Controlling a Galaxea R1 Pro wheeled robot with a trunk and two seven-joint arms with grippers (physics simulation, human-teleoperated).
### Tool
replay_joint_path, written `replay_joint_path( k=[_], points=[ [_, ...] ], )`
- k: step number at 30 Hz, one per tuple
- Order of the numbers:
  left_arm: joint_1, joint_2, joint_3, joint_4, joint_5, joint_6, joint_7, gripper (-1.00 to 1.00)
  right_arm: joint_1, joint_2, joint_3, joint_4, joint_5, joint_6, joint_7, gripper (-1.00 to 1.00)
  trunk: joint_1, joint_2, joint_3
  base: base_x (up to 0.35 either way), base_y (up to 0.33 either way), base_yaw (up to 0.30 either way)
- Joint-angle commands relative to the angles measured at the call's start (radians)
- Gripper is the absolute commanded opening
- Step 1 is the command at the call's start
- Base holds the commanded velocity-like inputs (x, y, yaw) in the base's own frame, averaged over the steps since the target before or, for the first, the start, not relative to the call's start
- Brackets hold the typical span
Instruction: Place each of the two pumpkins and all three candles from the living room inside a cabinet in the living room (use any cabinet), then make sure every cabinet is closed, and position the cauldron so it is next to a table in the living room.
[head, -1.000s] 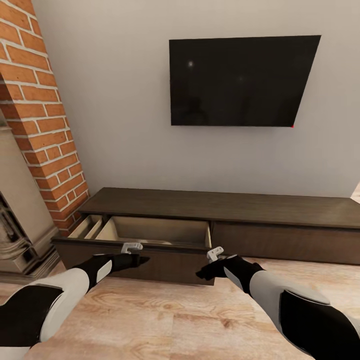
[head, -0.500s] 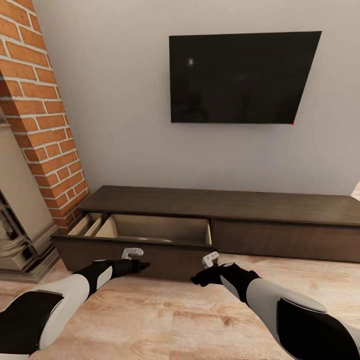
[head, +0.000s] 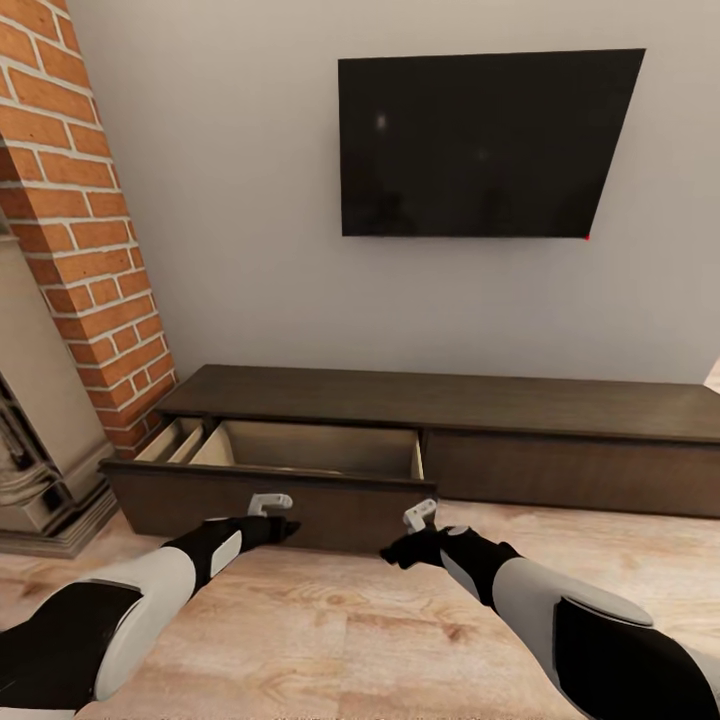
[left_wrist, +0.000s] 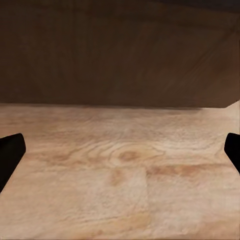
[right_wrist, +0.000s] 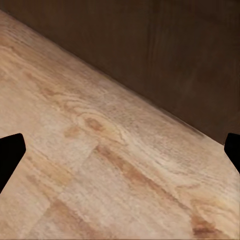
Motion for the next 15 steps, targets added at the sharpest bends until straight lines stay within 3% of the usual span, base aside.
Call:
replay_joint_path(
  k=[1, 7, 10, 11, 15],
  points=[
    [-0.001, -0.002, -0.008, 0.0, 0.011, 0.004, 0.009, 1.0, 0.0, 0.0, 0.006, 0.001, -0.011, -0.007, 0.003, 1.0, 0.004, -0.008, -0.004, 0.0, 0.0, 0.0],
    [-0.001, -0.014, -0.005, -0.035, 0.01, -0.028, 0.064, 1.0, 0.008, -0.001, -0.011, 0.007, -0.012, -0.057, 0.001, 1.0, 0.027, -0.05, -0.023, 0.0, 0.0, 0.0],
    [-0.001, -0.017, -0.006, -0.04, 0.008, -0.101, 0.081, 1.0, 0.011, -0.001, -0.058, 0.013, -0.012, -0.096, 0.001, 1.0, 0.038, -0.071, -0.032, 0.0, 0.0, 0.0],
    [-0.001, -0.024, -0.007, -0.041, 0.007, -0.125, 0.109, 1.0, 0.012, -0.001, -0.094, 0.015, -0.012, -0.132, 0.001, 1.0, 0.042, -0.078, -0.035, 0.0, 0.0, 0.0],
    [-0.001, -0.048, -0.008, -0.041, 0.005, -0.164, 0.162, 1.0, 0.013, 0.0, -0.157, 0.019, -0.011, -0.182, -0.018, 1.0, 0.057, -0.106, -0.048, 0.0, 0.0, 0.0]
  ],
)
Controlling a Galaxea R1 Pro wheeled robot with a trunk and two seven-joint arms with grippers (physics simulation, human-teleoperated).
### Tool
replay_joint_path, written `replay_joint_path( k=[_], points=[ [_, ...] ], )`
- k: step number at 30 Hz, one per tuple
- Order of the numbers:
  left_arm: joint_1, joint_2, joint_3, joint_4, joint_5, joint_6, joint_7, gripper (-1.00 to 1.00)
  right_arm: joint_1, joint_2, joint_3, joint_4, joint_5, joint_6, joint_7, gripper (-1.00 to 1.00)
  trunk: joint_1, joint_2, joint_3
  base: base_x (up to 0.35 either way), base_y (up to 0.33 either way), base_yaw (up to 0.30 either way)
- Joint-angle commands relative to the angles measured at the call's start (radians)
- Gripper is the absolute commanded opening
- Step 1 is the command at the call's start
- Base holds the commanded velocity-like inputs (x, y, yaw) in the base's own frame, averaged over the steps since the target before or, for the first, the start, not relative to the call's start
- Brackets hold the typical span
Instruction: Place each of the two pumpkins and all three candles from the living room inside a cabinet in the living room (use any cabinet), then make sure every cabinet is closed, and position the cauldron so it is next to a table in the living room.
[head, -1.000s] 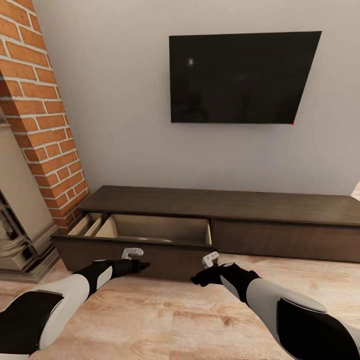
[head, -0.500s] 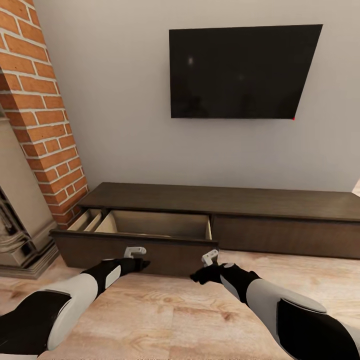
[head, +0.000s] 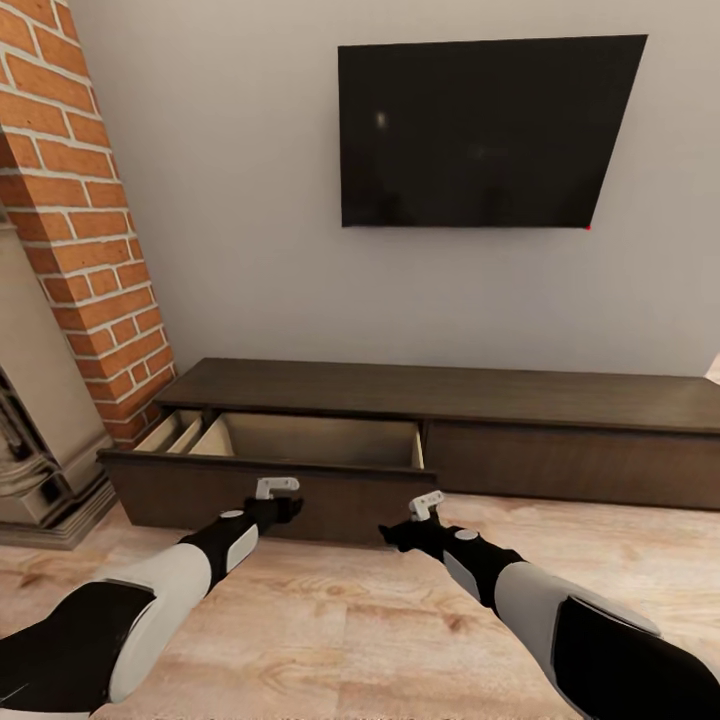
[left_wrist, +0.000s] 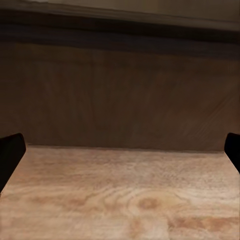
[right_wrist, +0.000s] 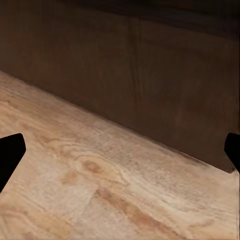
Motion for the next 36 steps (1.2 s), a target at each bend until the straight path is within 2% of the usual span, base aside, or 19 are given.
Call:
replay_joint_path(
  k=[1, 3, 5, 9, 16, 19, 22, 28, 32, 34, 35, 36],
  points=[
    [-0.001, -0.006, -0.009, 0.001, 0.01, -0.025, 0.006, 1.0, -0.001, 0.001, -0.001, 0.003, -0.01, -0.014, -0.06, 1.0, 0.003, -0.006, -0.004, 0.0, 0.0, 0.0],
    [-0.001, -0.017, -0.01, -0.001, 0.01, -0.047, 0.011, 1.0, -0.001, 0.005, -0.007, 0.004, -0.007, -0.032, -0.17, 1.0, 0.004, -0.007, -0.012, 0.0, 0.0, 0.0],
    [-0.001, -0.021, -0.01, -0.001, 0.009, -0.056, 0.013, 1.0, 0.0, 0.013, -0.009, 0.004, -0.006, -0.049, -0.225, 1.0, 0.005, -0.007, -0.02, 0.0, 0.0, 0.0],
    [-0.001, -0.027, -0.012, -0.002, 0.008, -0.064, 0.016, 1.0, 0.009, 0.036, -0.01, 0.004, -0.006, -0.075, -0.278, 1.0, 0.007, -0.008, -0.035, 0.0, 0.0, 0.0],
    [-0.001, -0.04, -0.013, -0.003, 0.007, -0.068, 0.023, 1.0, 0.012, 0.071, -0.01, 0.004, -0.001, -0.092, -0.291, 1.0, 0.01, -0.01, -0.062, 0.0, 0.0, 0.0],
    [-0.001, -0.042, -0.013, -0.004, 0.007, -0.095, 0.056, 1.0, 0.012, 0.081, -0.008, 0.005, 0.004, -0.115, -0.294, 1.0, 0.011, -0.011, -0.074, 0.0, 0.0, 0.0],
    [-0.001, -0.043, -0.015, -0.002, 0.007, -0.179, 0.085, 1.0, 0.017, 0.084, -0.008, 0.006, 0.004, -0.145, -0.295, 1.0, 0.013, -0.011, -0.085, 0.0, 0.0, 0.0],
    [-0.001, -0.044, -0.015, -0.001, 0.007, -0.228, 0.093, 1.0, 0.041, 0.083, -0.008, 0.007, 0.002, -0.264, -0.295, 1.0, 0.015, -0.013, -0.109, 0.0, 0.0, 0.0],
    [-0.001, -0.042, -0.014, 0.005, 0.008, -0.291, 0.093, 1.0, 0.057, 0.082, -0.008, 0.008, -0.001, -0.306, -0.3, 1.0, 0.017, -0.014, -0.124, 0.0, 0.0, 0.0],
    [-0.001, -0.041, -0.014, 0.007, 0.008, -0.303, 0.093, 1.0, 0.062, 0.082, -0.009, 0.01, -0.002, -0.323, -0.325, 1.0, 0.018, -0.014, -0.132, 0.0, 0.0, 0.0],
    [-0.001, -0.04, -0.014, 0.008, 0.008, -0.31, 0.093, 1.0, 0.064, 0.082, -0.008, 0.011, -0.002, -0.342, -0.369, 1.0, 0.018, -0.014, -0.136, 0.0, 0.0, 0.0],
    [-0.001, -0.04, -0.013, 0.008, 0.008, -0.311, 0.093, 1.0, 0.065, 0.082, -0.008, 0.011, -0.002, -0.348, -0.384, 1.0, 0.019, -0.015, -0.14, 0.0, 0.0, 0.0]
  ],
)
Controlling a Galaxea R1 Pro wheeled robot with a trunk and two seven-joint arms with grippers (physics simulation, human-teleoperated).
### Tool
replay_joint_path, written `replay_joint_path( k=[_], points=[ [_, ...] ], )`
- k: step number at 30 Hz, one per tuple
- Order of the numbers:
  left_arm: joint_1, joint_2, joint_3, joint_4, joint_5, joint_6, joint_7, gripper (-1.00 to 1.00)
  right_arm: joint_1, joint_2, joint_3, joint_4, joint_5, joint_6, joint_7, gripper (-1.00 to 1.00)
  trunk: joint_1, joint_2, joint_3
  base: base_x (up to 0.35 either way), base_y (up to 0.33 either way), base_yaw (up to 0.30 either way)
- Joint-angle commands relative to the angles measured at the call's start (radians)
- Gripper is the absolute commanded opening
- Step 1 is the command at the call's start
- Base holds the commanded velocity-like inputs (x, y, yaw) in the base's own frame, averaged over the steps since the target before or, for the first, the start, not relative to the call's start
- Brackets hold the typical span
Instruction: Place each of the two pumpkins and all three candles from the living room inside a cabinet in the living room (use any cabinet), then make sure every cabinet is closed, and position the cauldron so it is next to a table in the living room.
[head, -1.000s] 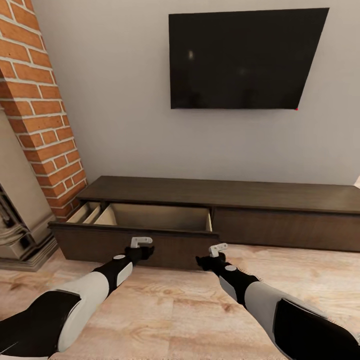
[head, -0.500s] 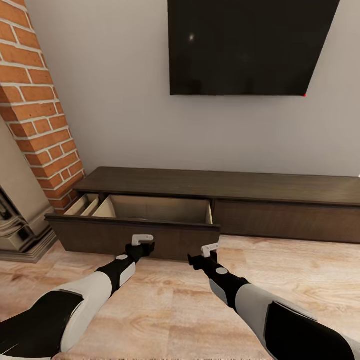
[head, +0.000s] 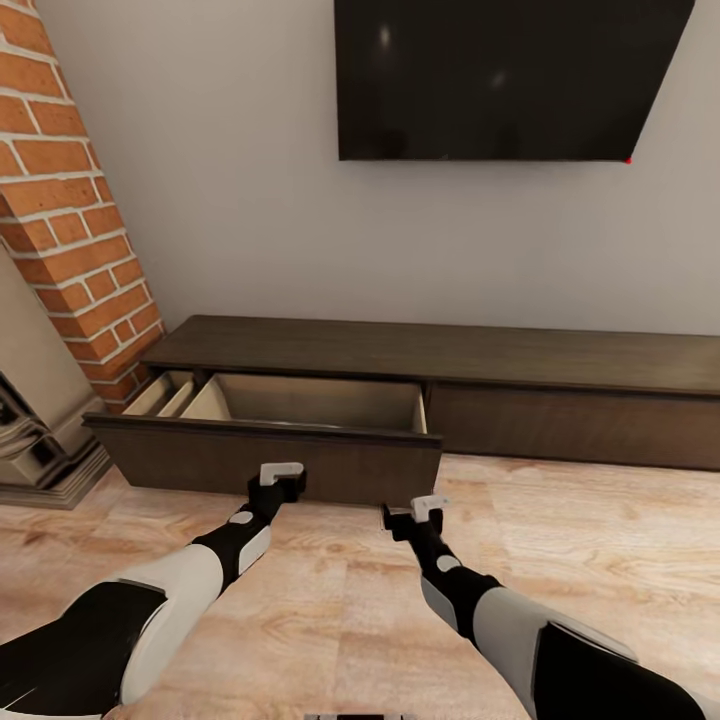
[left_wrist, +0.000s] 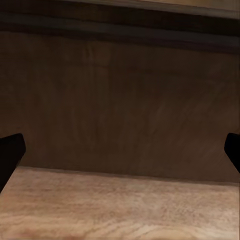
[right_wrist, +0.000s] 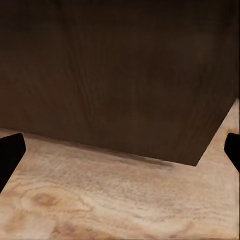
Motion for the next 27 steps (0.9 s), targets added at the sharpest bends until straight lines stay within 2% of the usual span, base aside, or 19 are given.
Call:
replay_joint_path(
  k=[1, 6, 27],
  points=[
    [-0.001, 0.0, -0.009, 0.002, 0.009, -0.006, 0.0, 1.0, 0.0, 0.0, 0.009, -0.001, -0.001, -0.012, -0.032, 1.0, 0.0, -0.001, -0.005, 0.0, 0.0, 0.0],
    [-0.001, -0.001, -0.011, 0.002, 0.009, -0.013, 0.0, 1.0, 0.003, 0.0, 0.008, -0.001, -0.001, -0.032, -0.071, 1.0, 0.002, -0.002, -0.024, 0.0, 0.0, 0.0],
    [-0.001, -0.002, -0.012, 0.002, 0.008, -0.015, -0.001, 1.0, 0.003, 0.0, 0.01, -0.002, 0.005, -0.037, -0.075, 1.0, 0.012, -0.007, -0.105, 0.0, 0.0, 0.0]
  ],
)
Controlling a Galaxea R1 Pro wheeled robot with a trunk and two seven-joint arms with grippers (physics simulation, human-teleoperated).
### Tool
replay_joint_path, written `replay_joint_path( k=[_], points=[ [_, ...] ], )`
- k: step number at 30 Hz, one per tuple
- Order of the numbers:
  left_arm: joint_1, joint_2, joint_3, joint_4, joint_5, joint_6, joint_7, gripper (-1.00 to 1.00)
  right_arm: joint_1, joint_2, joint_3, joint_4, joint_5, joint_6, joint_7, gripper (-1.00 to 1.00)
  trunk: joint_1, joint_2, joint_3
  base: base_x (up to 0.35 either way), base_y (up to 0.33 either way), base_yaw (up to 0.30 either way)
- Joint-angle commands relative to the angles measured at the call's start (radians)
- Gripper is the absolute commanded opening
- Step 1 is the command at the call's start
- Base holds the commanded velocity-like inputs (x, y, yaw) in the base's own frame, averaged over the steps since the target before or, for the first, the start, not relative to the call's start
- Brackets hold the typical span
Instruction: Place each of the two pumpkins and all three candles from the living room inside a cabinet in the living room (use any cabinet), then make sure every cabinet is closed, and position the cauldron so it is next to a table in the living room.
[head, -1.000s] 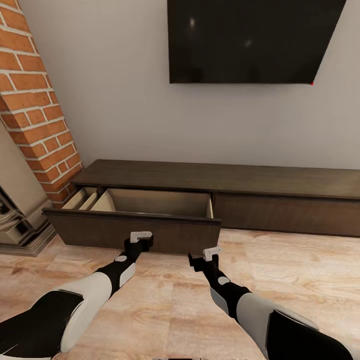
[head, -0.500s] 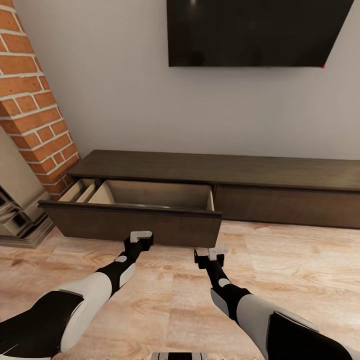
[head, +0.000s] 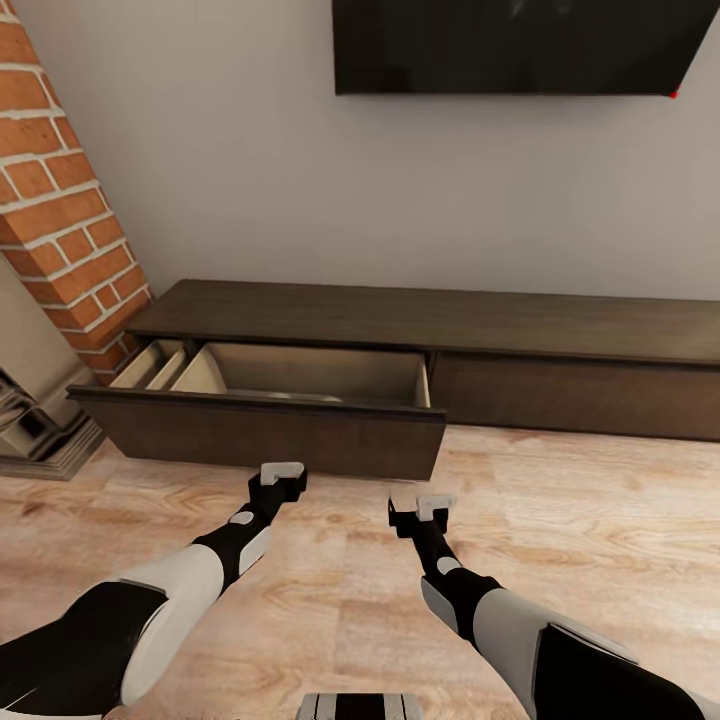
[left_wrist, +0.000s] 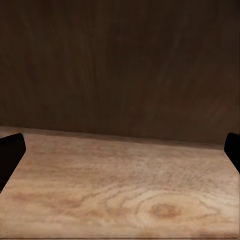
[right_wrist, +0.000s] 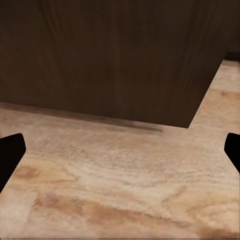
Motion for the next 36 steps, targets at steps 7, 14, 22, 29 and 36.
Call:
replay_joint_path(
  k=[7, 14, 22, 29, 36],
  points=[
    [-0.001, 0.0, -0.009, 0.001, 0.009, -0.004, 0.002, 1.0, 0.0, 0.0, 0.009, -0.001, -0.001, 0.0, -0.008, 1.0, 0.003, -0.002, -0.028, 0.0, 0.0, 0.0],
    [-0.001, 0.0, -0.007, 0.001, 0.011, -0.004, 0.002, 1.0, 0.0, 0.0, 0.009, -0.001, -0.002, 0.0, -0.008, 1.0, 0.003, -0.002, -0.028, 0.0, 0.0, 0.0],
    [-0.001, -0.001, -0.008, 0.002, 0.009, -0.004, 0.003, 1.0, 0.0, 0.0, 0.009, -0.001, -0.004, 0.0, -0.008, 1.0, 0.003, -0.002, -0.028, 0.182, 0.0, 0.0],
    [-0.001, -0.001, -0.009, 0.003, 0.009, -0.004, 0.003, 1.0, 0.0, 0.0, 0.009, -0.001, -0.004, 0.0, -0.008, 1.0, 0.003, -0.002, -0.028, 0.295, 0.0, 0.0],
    [-0.001, -0.002, -0.008, 0.004, 0.009, -0.005, 0.004, 1.0, 0.0, 0.0, 0.009, -0.001, -0.002, 0.0, -0.008, 1.0, 0.003, -0.002, -0.028, 0.049, 0.0, 0.0]
  ],
)
